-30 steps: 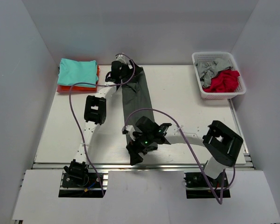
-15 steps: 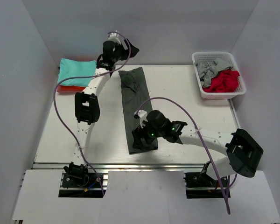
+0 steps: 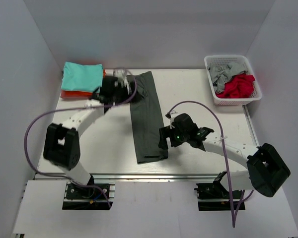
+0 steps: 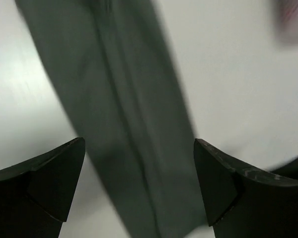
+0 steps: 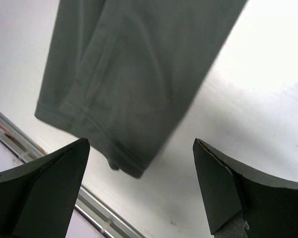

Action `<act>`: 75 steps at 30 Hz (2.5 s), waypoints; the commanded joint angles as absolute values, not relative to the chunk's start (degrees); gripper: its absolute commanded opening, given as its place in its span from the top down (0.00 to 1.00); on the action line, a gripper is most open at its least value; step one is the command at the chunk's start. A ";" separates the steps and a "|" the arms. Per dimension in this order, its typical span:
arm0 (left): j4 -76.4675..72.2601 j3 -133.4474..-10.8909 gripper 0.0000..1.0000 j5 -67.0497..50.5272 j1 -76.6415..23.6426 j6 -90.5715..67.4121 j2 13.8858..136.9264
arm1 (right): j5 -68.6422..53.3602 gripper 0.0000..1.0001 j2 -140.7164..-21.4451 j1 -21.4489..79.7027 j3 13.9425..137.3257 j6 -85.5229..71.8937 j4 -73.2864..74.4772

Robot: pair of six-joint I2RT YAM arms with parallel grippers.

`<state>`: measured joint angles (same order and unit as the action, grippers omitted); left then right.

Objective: Fold and stack the t-shirts
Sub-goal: Rotate the tshirt 90 degrees, then grab the bottom of the folded rectangular tshirt with both arms, then fold the folded rectangular tshirt in 1/3 of the way

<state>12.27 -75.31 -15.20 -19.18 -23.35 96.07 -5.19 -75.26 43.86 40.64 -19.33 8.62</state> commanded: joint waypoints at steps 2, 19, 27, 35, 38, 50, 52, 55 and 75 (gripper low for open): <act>17.30 -55.32 0.00 -13.81 -23.02 -26.79 84.13 | -10.53 0.10 -72.25 43.33 37.01 -17.67 10.64; 17.58 -30.32 0.16 -22.85 -39.98 -33.74 72.58 | -18.54 0.16 -76.46 43.24 31.20 -21.44 4.31; 16.88 -30.85 0.28 -18.91 -44.30 -33.75 76.72 | -16.26 0.30 -77.17 42.98 30.23 -23.11 2.02; 18.89 -32.69 0.57 -12.84 -47.72 -34.37 83.93 | -14.33 0.65 -78.66 42.01 28.57 -24.52 -1.21; 21.44 -33.92 0.69 -10.55 -48.34 -34.98 84.99 | -13.80 0.90 -79.19 41.84 27.86 -24.35 -2.37; 26.80 -39.02 1.00 -6.07 -48.87 -37.35 77.36 | -13.36 1.00 -71.55 41.84 28.65 -21.71 1.06; 27.33 -41.39 1.00 -3.61 -48.87 -37.35 76.65 | -11.52 1.00 -70.67 41.84 29.79 -21.53 0.88; 27.33 -43.51 1.00 -0.62 -47.64 -37.35 76.64 | -8.79 1.00 -72.50 41.75 34.18 -20.40 1.76; 27.52 -62.04 1.00 19.78 -39.73 -36.75 85.69 | 1.67 1.00 -89.82 37.71 61.42 -15.82 5.53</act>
